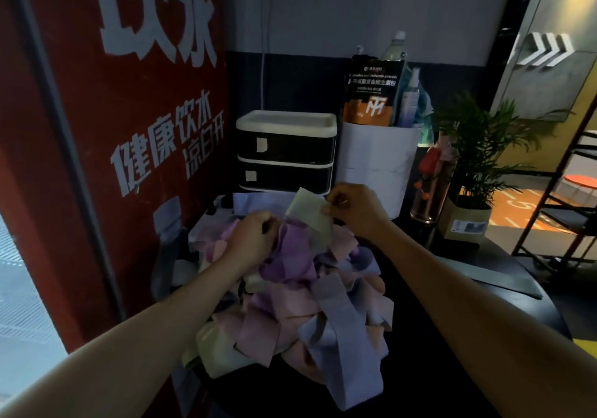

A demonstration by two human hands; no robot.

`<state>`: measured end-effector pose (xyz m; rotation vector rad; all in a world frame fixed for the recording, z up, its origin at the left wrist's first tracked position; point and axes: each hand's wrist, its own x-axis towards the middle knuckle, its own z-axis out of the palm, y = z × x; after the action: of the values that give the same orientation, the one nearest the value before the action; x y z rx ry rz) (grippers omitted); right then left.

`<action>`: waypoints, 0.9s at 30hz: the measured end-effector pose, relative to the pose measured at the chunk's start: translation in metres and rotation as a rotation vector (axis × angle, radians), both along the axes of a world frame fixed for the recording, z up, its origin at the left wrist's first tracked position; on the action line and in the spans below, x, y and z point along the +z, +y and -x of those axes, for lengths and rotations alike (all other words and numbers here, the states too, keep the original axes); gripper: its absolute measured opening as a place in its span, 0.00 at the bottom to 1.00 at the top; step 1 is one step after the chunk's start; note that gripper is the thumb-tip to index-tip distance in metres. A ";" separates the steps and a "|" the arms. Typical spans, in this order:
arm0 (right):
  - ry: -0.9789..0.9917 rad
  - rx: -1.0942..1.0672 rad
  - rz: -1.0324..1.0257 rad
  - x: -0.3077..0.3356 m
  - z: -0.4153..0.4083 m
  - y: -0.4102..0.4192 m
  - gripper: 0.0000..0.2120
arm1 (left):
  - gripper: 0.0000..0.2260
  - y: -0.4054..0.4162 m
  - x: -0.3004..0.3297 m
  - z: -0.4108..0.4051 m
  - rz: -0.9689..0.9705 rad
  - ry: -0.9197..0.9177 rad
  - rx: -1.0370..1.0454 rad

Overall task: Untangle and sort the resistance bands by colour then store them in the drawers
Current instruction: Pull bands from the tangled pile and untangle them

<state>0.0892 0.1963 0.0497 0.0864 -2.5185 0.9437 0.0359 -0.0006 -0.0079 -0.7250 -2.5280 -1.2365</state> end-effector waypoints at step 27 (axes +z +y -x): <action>0.105 -0.067 0.550 0.054 -0.030 0.093 0.07 | 0.09 0.146 0.096 -0.011 -0.382 -0.299 -0.380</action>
<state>0.1187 0.2898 0.1034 -0.1156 -2.0706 1.5184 0.0465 0.1457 0.0877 -1.0150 -2.3159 -2.0208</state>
